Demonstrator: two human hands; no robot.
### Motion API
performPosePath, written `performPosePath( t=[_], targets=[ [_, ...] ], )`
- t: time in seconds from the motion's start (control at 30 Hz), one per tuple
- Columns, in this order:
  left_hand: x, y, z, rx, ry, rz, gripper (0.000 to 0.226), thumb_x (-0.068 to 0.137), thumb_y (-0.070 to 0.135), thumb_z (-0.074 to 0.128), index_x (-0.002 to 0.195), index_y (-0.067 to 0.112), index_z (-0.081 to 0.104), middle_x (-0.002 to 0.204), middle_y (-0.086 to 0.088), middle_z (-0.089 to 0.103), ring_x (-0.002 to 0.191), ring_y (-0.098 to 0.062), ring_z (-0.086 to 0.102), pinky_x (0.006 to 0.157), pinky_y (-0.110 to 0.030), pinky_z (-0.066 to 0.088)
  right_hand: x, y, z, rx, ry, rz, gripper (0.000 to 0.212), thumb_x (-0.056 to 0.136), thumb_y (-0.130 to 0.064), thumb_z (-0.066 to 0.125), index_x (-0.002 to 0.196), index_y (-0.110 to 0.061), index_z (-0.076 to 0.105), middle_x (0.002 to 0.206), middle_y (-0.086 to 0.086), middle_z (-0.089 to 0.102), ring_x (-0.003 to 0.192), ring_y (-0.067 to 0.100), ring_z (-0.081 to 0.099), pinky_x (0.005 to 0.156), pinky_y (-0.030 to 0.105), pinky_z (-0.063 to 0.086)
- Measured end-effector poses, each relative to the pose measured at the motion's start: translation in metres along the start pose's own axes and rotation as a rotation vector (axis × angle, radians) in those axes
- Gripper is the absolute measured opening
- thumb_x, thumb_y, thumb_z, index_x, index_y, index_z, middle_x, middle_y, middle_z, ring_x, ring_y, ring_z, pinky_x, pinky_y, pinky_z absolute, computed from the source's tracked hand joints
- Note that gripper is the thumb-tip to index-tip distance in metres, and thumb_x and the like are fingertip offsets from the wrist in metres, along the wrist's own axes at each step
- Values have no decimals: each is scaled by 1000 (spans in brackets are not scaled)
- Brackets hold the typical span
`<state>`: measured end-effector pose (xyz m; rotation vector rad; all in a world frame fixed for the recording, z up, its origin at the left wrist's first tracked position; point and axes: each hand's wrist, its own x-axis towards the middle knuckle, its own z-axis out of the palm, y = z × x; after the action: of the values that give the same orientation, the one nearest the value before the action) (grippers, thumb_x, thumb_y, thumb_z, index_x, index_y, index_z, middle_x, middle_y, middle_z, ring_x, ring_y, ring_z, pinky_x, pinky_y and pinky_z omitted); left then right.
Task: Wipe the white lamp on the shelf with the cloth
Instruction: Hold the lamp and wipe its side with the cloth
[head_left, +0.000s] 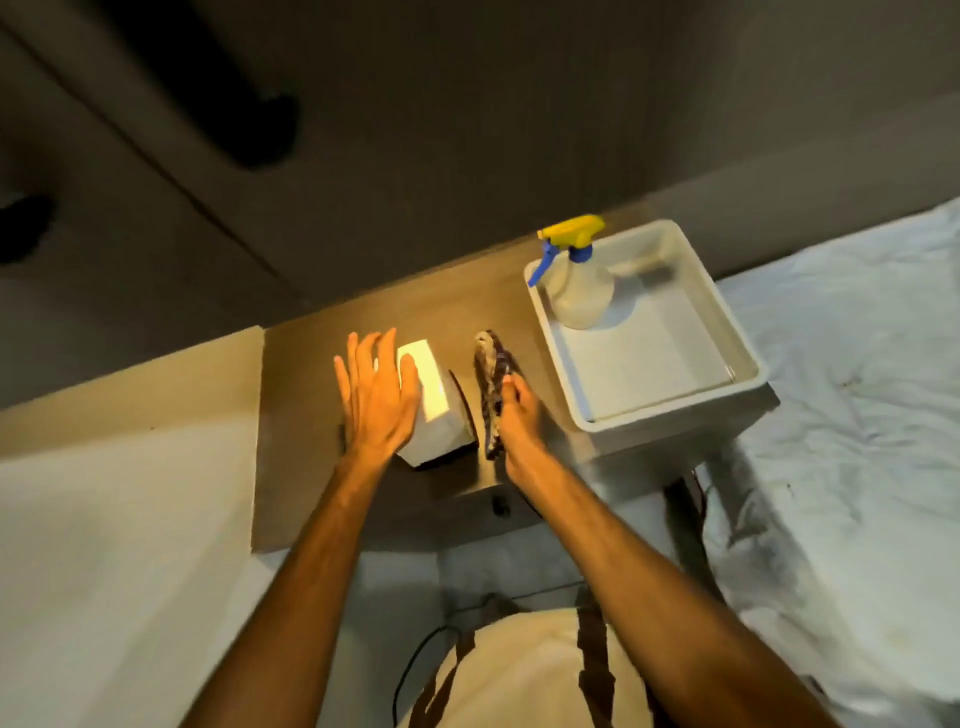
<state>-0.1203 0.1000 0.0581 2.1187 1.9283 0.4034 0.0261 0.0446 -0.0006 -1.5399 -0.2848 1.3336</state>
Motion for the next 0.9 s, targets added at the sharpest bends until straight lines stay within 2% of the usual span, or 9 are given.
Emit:
performPosePath(
  t=[0.1,0.17,0.27,0.4,0.53,0.63,0.77,0.83,0.9],
  targets=[
    [1,4,11,82,-38,8,53,109,38,26,156,16,36,162,-13,39,158,-32,22,131,-54,15,-17,13,10,-34,-56,-2,42,110,-33,40,148,-21,53,146,6,61,126,20,60,104,31,49],
    [-1,1,11,68,-22,8,57,106,41,24,154,15,39,159,-14,44,155,-33,30,128,-53,25,-26,17,16,-39,-54,14,44,110,-34,37,149,-22,53,146,7,61,130,24,60,106,35,52],
    [-2,-2,10,66,-22,36,57,104,41,25,150,14,43,156,-14,48,152,-34,36,126,-56,30,-29,13,16,39,-16,92,44,111,-34,36,149,-20,52,142,11,63,126,26,62,104,40,55],
    [-3,3,9,60,-11,38,59,103,42,23,149,12,45,154,-16,49,151,-35,36,126,-56,28,-48,7,23,39,-86,6,42,111,-32,36,149,-21,52,141,11,63,118,19,62,92,30,52],
    [-4,7,6,62,-21,43,59,103,40,23,150,10,44,155,-17,47,153,-34,32,128,-57,22,-42,-12,44,-103,-150,-159,46,111,-34,35,153,-21,46,151,9,56,135,28,56,112,43,48],
    [-5,8,7,69,-19,49,58,104,39,23,149,10,45,155,-16,47,153,-34,33,129,-57,20,-22,-25,50,-201,-217,-222,47,111,-35,33,154,-22,45,152,9,55,136,29,54,114,45,46],
    [-4,7,8,69,-15,33,57,103,39,25,149,11,45,154,-16,48,152,-34,34,130,-56,18,0,-13,38,-276,-223,-146,47,111,-34,32,153,-18,46,150,14,56,136,34,54,113,44,46],
    [-4,6,8,87,-20,31,58,103,39,25,149,11,45,154,-16,48,152,-34,34,130,-56,18,-11,2,33,-272,-187,-92,48,111,-35,31,155,-20,42,154,11,52,140,32,50,116,46,44],
    [-4,5,8,93,-25,31,58,103,39,25,149,10,44,155,-16,48,153,-34,33,130,-56,17,-34,14,29,-243,-186,-101,48,111,-37,32,157,-24,39,155,9,50,141,29,50,112,42,46]
  ],
)
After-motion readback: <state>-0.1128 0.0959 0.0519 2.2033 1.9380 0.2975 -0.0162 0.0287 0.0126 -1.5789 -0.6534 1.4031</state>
